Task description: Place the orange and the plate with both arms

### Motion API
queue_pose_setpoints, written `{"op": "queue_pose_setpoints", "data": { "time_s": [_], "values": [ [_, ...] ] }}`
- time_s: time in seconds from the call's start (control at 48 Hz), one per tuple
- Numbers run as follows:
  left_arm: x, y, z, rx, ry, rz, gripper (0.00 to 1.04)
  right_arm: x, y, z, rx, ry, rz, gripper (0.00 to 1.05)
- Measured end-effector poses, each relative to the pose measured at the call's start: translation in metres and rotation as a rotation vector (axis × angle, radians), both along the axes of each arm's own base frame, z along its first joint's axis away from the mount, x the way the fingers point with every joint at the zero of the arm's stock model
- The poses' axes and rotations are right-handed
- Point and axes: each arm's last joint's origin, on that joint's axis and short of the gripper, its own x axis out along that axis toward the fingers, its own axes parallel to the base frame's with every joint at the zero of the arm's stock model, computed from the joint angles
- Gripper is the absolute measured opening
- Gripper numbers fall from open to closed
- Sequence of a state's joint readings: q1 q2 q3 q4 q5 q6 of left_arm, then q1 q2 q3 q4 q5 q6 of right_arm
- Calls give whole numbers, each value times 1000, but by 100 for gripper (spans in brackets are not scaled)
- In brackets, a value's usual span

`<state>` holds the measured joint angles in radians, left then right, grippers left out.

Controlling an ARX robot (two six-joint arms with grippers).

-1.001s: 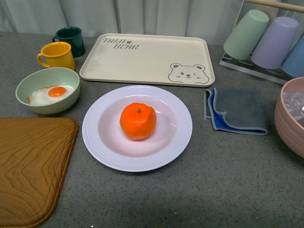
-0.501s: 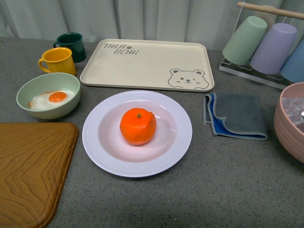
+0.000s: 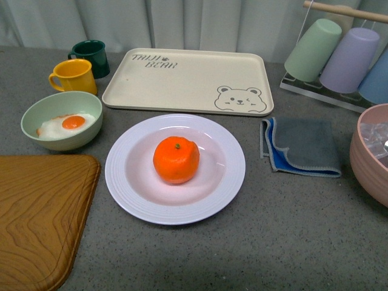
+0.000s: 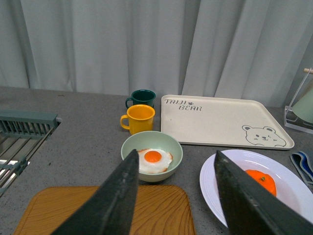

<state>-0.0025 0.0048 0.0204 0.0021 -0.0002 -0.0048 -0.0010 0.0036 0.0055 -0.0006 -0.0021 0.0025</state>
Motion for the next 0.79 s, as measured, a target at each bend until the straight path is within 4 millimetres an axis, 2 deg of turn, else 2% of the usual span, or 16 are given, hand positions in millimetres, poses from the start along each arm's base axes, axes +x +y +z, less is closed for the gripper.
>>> {"op": "queue_pose_setpoints", "data": {
  "time_s": [0.083, 0.188, 0.313, 0.417, 0.48, 0.521, 0.584, 0.667, 0.792],
  "values": [
    [0, 0, 0, 0, 0, 0, 59, 0, 0, 0, 0, 0, 0, 95],
    [0, 0, 0, 0, 0, 0, 84, 0, 0, 0, 0, 0, 0, 95],
    [0, 0, 0, 1, 0, 0, 100, 0, 0, 0, 0, 0, 0, 95],
    [0, 0, 0, 1, 0, 0, 98, 0, 0, 0, -17, -3, -14, 95],
    [0, 0, 0, 1, 0, 1, 98, 2, 1, 1, -211, 11, -162, 95],
    [0, 0, 0, 1, -1, 0, 98, 6, 3, 0, -314, 50, -179, 95],
    [0, 0, 0, 1, -1, 0, 98, 15, 8, -3, -362, 94, -157, 95],
    [0, 0, 0, 1, -1, 0, 98, 32, 20, -8, -326, 155, -77, 95],
    [0, 0, 0, 1, -1, 0, 98, 78, 44, -13, -99, 308, 80, 95]
  ]
}}
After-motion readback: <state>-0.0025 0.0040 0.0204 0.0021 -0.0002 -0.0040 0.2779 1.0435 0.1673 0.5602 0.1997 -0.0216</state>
